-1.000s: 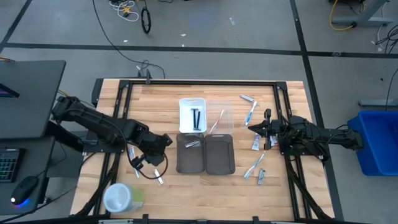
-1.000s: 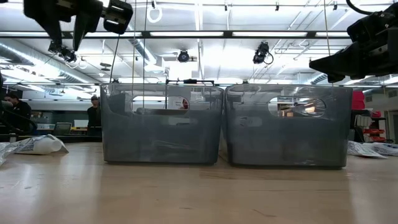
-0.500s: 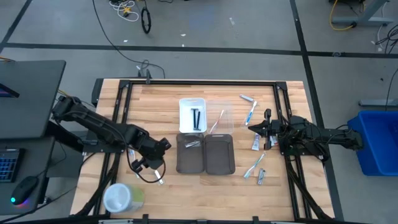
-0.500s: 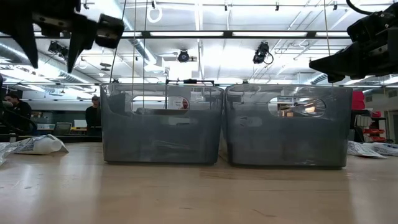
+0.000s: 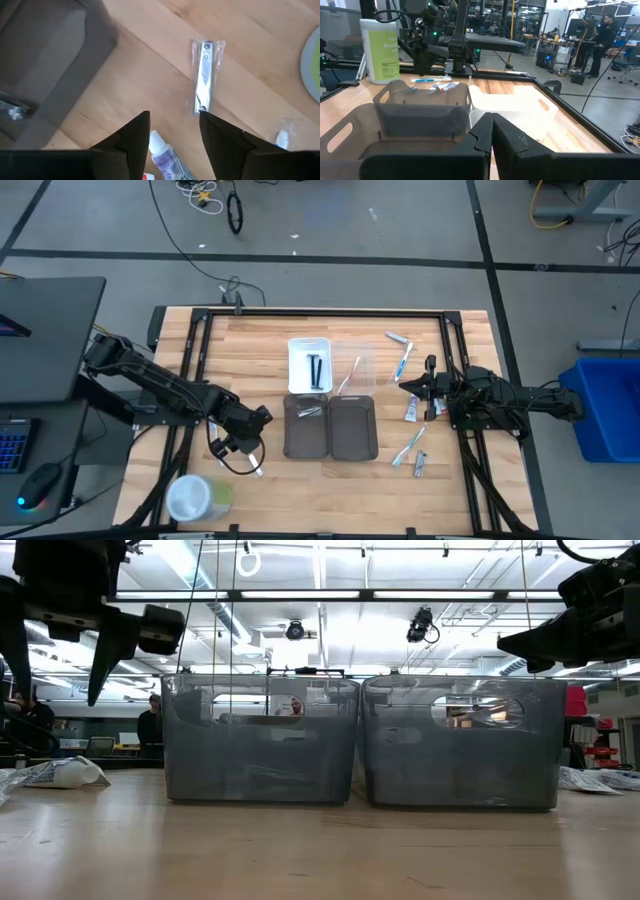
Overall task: Pick & Place Travel size toiletries
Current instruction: Put the silver nail cutter into the left black bin
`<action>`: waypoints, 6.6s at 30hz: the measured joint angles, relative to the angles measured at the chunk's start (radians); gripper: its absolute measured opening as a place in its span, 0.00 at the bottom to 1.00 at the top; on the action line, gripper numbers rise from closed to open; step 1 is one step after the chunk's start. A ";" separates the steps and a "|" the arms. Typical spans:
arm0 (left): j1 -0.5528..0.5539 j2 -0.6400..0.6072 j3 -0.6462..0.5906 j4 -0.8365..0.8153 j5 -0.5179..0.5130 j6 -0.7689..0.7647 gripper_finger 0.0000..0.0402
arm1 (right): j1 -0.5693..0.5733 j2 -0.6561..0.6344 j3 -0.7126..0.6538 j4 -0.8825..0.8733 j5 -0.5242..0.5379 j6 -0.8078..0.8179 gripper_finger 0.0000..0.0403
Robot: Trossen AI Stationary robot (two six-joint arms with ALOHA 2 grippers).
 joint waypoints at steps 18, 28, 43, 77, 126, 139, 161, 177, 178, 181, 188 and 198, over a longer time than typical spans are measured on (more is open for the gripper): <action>-0.039 0.000 -0.180 0.270 0.127 0.017 0.45 | 0.000 0.000 0.000 0.000 0.000 0.000 0.03; -0.051 0.000 -0.239 0.392 0.140 0.023 0.45 | 0.000 0.000 0.000 0.000 0.000 0.000 0.03; -0.051 0.000 -0.330 0.521 0.163 0.046 0.45 | 0.000 0.000 0.000 0.000 0.000 0.000 0.03; 0.008 0.081 -0.418 0.712 0.242 0.100 0.45 | 0.000 0.000 0.000 0.000 0.000 0.000 0.03; 0.007 0.083 -0.418 0.718 0.241 0.074 0.20 | 0.000 0.000 0.000 0.000 0.000 0.000 0.03; 0.009 0.085 -0.385 0.691 0.218 0.069 0.19 | 0.000 0.000 0.000 0.000 0.000 0.000 0.03; 0.008 0.072 -0.248 0.452 0.230 0.041 0.19 | 0.000 0.000 0.000 0.000 0.000 0.000 0.03; 0.029 -0.186 -0.204 0.181 0.182 -0.003 0.18 | 0.000 0.000 0.000 0.000 0.000 0.000 0.03; 0.029 -0.192 -0.204 0.175 0.181 -0.004 0.18 | 0.000 0.000 0.000 0.000 0.000 0.000 0.03; 0.029 -0.203 -0.204 0.170 0.178 -0.004 0.19 | 0.000 0.000 0.000 0.000 0.000 0.000 0.03; 0.047 -0.203 -0.122 0.148 0.173 -0.027 0.18 | 0.000 0.000 0.000 0.000 0.000 0.000 0.03; 0.110 -0.203 0.059 0.105 0.126 -0.025 0.18 | 0.000 0.000 0.000 0.000 0.000 0.000 0.03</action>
